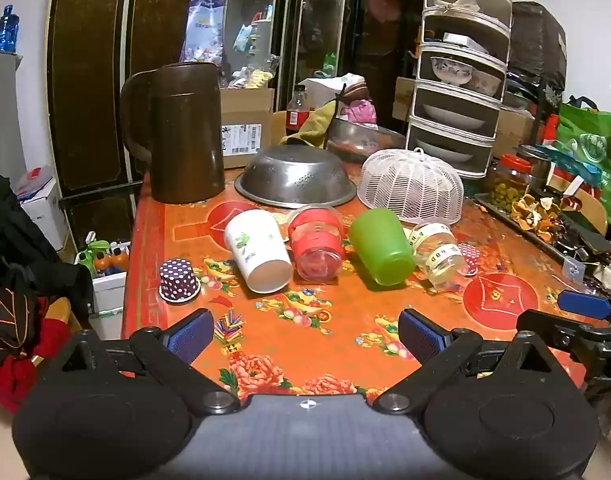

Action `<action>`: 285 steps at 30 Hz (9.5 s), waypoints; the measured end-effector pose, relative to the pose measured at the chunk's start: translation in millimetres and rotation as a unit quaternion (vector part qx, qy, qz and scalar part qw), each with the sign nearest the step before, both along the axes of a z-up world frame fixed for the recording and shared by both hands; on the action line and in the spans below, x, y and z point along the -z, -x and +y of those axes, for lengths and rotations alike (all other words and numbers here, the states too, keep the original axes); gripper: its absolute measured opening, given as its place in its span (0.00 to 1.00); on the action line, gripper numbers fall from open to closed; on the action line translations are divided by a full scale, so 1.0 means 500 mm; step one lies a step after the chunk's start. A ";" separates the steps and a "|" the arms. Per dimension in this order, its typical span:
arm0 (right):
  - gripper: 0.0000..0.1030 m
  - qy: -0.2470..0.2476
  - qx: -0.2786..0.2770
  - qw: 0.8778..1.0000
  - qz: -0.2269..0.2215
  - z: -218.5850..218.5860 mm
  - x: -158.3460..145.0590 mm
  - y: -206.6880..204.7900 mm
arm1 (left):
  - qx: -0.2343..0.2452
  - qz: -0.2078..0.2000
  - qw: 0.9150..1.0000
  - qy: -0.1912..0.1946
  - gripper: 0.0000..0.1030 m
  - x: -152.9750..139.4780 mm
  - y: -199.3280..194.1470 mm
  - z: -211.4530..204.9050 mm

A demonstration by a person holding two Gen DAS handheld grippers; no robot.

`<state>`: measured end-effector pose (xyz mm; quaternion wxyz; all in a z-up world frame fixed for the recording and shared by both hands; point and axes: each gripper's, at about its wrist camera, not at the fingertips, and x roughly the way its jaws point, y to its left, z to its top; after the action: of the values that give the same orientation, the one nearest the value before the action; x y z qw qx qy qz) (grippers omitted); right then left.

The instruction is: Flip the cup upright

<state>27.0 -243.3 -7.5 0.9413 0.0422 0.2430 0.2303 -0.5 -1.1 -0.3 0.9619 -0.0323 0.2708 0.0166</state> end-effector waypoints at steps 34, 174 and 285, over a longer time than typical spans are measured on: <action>0.99 -0.006 -0.007 1.000 -0.011 0.003 -0.017 0.003 | 0.003 0.032 0.999 0.001 0.97 0.007 -0.012 -0.018; 0.99 -0.024 -0.002 1.000 0.020 -0.111 0.023 -0.031 | -0.013 0.253 0.967 -0.004 0.57 0.090 -0.525 -0.032; 0.66 -0.060 -0.057 0.992 0.099 0.022 0.012 -0.034 | 0.127 0.113 0.963 0.209 0.89 0.094 0.116 0.001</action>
<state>44.0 -232.3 -13.6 0.8937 0.1078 0.3229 0.2922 -58.7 -0.5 -47.4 0.8912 -0.1956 0.3770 -0.1591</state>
